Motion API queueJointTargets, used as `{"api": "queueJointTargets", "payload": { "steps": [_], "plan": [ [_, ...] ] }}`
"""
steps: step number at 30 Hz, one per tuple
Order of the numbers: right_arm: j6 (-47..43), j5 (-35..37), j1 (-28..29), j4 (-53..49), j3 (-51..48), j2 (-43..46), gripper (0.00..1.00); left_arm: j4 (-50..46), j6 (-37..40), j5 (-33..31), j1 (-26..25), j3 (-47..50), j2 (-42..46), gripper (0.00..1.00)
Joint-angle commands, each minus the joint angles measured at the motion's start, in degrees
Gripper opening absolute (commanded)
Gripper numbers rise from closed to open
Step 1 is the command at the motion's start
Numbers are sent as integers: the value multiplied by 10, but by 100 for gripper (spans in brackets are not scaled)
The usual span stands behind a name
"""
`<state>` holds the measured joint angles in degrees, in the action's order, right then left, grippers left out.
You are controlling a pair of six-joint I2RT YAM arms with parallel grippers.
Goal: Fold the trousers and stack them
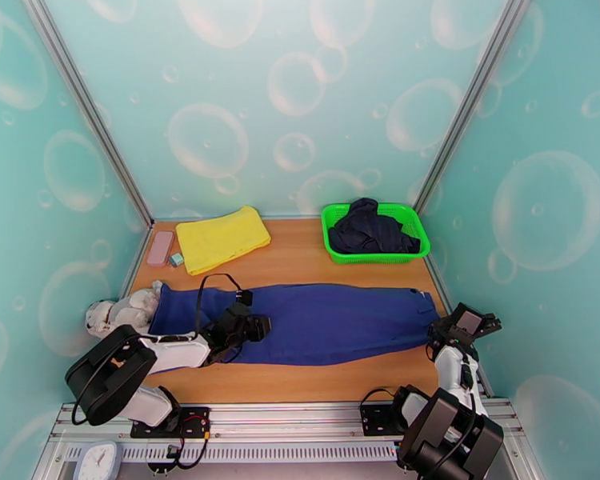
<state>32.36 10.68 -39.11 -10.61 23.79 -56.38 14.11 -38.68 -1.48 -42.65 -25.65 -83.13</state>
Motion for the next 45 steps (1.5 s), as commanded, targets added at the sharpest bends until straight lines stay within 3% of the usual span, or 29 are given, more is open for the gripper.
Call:
{"api": "queueJointTargets", "payload": {
  "steps": [1,3,6,11,13,18,21,24,27,33,36,40,42,45],
  "plan": [
    [-28,59,6,-11,28,57,23,-66,17,-8,-5,-2,27,47],
    [-31,63,21,-25,33,100,47,-74,29,6,-14,-16,33,47],
    [-40,26,54,-32,35,155,57,-93,48,14,-52,-45,38,47],
    [-50,-28,195,-31,37,156,54,-131,67,-32,-123,-93,38,49],
    [-41,-68,292,-18,36,115,51,-133,51,-41,-129,-97,36,50],
    [0,-86,534,31,54,-33,48,-141,20,-90,-124,-85,37,51],
    [29,-121,588,63,72,-128,45,-153,6,-106,-106,-80,36,50],
    [53,-150,581,99,68,-197,43,-141,8,-92,-91,-72,35,51],
    [68,-154,528,105,51,-241,41,-142,13,-92,-89,-82,21,51],
    [27,-161,376,90,20,-220,40,-121,25,-76,-89,-107,-24,53],
    [0,-152,332,72,32,-215,40,-118,32,-74,-85,-123,-38,54],
    [-25,-87,311,38,61,-210,40,-150,44,-86,-82,-142,-30,56],
    [-33,-74,317,20,78,-197,40,-189,38,-121,-75,-140,-1,57],
    [-55,-10,400,15,93,-132,40,-265,7,-208,-54,-126,55,56]
  ]
}}
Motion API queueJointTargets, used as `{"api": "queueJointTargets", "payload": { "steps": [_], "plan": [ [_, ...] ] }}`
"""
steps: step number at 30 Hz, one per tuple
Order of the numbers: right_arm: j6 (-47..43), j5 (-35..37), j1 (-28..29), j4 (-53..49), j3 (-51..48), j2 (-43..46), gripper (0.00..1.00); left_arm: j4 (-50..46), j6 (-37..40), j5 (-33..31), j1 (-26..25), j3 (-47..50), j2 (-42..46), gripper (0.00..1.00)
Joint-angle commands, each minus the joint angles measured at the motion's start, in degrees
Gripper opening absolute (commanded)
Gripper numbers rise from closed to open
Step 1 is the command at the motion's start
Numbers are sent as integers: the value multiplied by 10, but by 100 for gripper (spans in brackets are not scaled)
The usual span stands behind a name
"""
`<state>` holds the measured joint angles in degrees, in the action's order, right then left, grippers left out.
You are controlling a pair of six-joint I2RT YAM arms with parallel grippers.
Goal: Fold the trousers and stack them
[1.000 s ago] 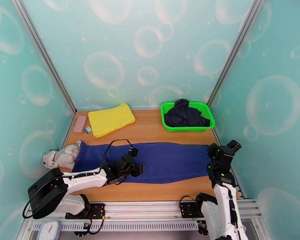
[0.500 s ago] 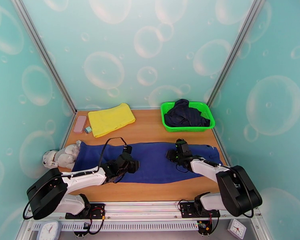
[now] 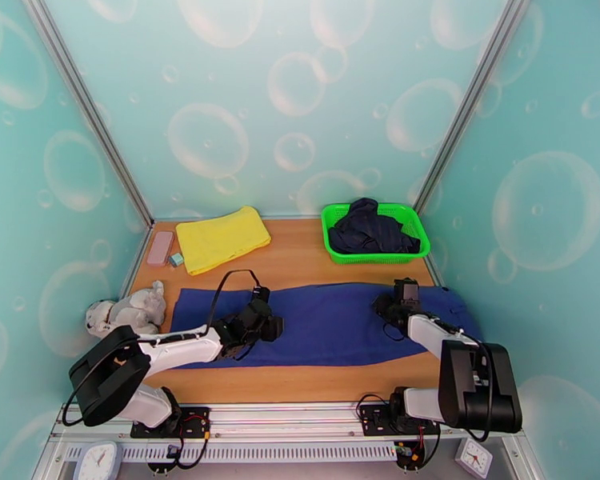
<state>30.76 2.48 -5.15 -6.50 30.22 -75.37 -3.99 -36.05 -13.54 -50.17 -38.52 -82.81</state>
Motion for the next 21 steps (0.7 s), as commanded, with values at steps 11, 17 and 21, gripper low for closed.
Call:
{"api": "queueJointTargets", "payload": {
  "steps": [11,17,21],
  "plan": [
    [-69,-24,378,31,123,18,43,-126,-148,-62,155,138,168,49],
    [-15,-140,395,121,183,-190,41,-227,-235,-113,151,153,216,48],
    [-17,-116,392,99,212,-262,40,-290,-309,-132,150,182,292,48]
  ]
}}
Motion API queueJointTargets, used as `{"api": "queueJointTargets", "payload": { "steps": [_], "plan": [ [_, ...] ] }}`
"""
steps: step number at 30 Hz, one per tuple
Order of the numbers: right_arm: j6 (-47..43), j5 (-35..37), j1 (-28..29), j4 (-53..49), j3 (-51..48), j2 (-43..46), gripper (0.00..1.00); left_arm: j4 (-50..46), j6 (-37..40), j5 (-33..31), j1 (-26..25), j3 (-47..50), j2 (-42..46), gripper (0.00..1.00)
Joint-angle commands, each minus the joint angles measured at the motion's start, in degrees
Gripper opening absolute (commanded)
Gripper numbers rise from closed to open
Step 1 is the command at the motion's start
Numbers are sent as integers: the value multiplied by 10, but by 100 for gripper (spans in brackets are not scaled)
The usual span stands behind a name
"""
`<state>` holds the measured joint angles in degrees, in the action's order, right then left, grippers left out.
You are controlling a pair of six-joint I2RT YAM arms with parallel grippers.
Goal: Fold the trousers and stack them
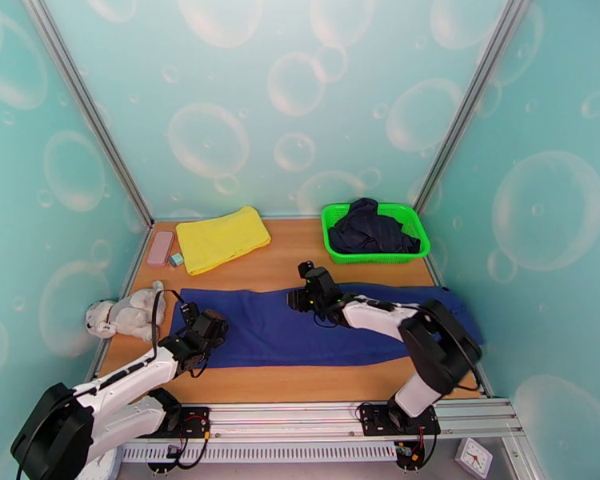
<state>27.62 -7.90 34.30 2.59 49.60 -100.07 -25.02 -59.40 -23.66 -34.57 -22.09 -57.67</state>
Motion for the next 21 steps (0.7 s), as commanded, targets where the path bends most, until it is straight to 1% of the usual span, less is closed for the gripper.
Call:
{"api": "queueJointTargets", "payload": {
  "steps": [1,4,6,9,11,12,14,16,18,21],
  "plan": [
    [19,-7,-10,9,11,-20,40,-95,-90,-30,-5,25,64,48],
    [25,8,-42,5,-7,-24,41,-157,-121,-25,-2,19,113,48],
    [23,19,-65,11,-28,-19,41,-183,-133,-13,4,10,116,47],
    [15,19,-89,11,-42,-11,41,-173,-162,42,5,24,93,45],
    [8,38,-96,-3,-36,-11,42,-190,-189,50,-7,18,66,41],
    [5,46,-101,-7,-36,-15,42,-203,-197,55,-9,10,50,41],
    [8,34,-116,-3,-40,-21,42,-213,-217,62,-17,2,27,42],
    [15,-2,-127,12,-47,-27,42,-200,-229,52,-19,0,15,44],
    [18,-13,-121,20,-49,-30,42,-176,-228,34,-11,-9,7,45],
    [14,-14,-114,15,-44,-37,42,-172,-236,-12,-6,-36,-4,48]
  ]
}}
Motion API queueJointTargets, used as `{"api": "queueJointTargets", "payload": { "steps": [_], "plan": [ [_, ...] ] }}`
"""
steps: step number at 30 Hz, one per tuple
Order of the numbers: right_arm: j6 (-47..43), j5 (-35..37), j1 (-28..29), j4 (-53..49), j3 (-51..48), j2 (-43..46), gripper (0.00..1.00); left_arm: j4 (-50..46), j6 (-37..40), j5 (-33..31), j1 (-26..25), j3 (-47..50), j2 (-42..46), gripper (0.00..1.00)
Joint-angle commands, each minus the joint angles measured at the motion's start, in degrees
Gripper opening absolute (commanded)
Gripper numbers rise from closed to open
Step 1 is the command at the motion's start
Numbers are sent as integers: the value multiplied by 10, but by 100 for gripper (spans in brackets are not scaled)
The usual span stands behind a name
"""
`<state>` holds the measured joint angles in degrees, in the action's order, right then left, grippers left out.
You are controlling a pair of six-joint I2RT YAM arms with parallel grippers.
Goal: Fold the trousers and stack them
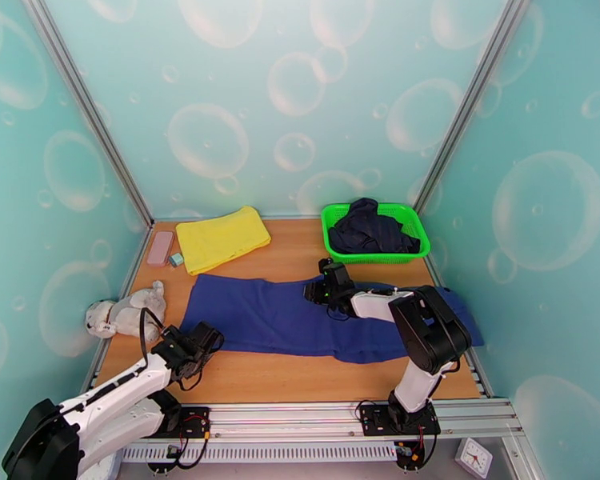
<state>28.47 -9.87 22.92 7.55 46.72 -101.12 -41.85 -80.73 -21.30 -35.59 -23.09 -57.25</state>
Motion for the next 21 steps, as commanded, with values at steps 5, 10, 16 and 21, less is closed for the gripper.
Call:
{"api": "queueJointTargets", "payload": {
  "steps": [5,10,16,21],
  "plan": [
    [6,-12,-7,-30,-18,-32,42,45,39,-41,72,-44,-46,47],
    [5,-16,-11,-29,-22,-25,42,36,51,-24,96,-41,-73,42],
    [4,-16,-11,-26,-28,-12,42,59,92,-4,127,-28,-85,41],
    [5,-16,-10,-22,-30,-8,42,79,129,-20,146,-39,-131,37]
  ]
}}
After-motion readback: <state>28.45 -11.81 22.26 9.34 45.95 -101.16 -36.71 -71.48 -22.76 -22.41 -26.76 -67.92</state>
